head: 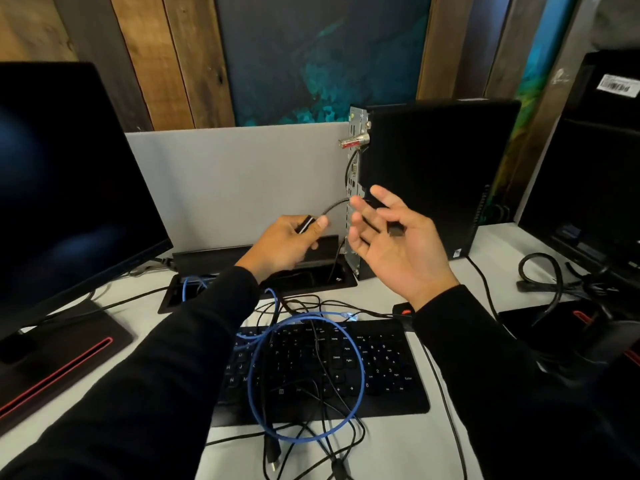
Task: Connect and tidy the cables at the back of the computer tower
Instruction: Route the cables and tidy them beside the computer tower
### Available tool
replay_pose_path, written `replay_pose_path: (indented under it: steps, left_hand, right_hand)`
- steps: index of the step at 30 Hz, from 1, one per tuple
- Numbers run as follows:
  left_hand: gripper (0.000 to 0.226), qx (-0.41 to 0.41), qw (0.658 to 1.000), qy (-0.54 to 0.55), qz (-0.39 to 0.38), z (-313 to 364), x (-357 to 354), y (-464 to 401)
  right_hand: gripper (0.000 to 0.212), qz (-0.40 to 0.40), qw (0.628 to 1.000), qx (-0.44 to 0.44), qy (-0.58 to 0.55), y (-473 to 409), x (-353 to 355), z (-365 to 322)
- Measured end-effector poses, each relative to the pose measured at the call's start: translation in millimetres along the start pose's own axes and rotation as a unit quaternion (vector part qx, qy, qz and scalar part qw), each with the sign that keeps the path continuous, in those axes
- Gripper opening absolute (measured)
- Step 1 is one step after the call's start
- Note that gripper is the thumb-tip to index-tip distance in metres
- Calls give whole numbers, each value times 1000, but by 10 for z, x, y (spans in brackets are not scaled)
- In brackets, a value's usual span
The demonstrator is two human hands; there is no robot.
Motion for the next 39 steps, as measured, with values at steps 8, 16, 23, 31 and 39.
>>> replay_pose_path:
  steps: [8,16,23,31,39]
  left_hand:
    - [29,2,998,-13,63,-53,467,55]
    - [79,-101,988,-107,40,215,451,114]
    - [44,-186,981,-45,36,796,265,-2]
    - [19,-219,966,-23,137,965,438,-255]
    - [15,-153,964,-84,201,1015,771,-683]
  right_hand:
    - [36,74,905,135,396,-187,161,-151]
    - [29,26,844,207,494,-283,-64,-249]
    - [25,10,847,198,493,-460,-217,-205]
    - [15,47,786,264,558,-666,-462,-618]
    - [22,131,493,377,773,-972,-631,-1249]
Point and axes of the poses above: each hand's wrist, its own y-axis away from the middle knuckle, its own x-axis out of the back of the hand, z = x × y, the point moved 6 cm from there along -y, towards the middle knuckle, and after that the axes turned 3 degrees about y, right-handed, at the moved point
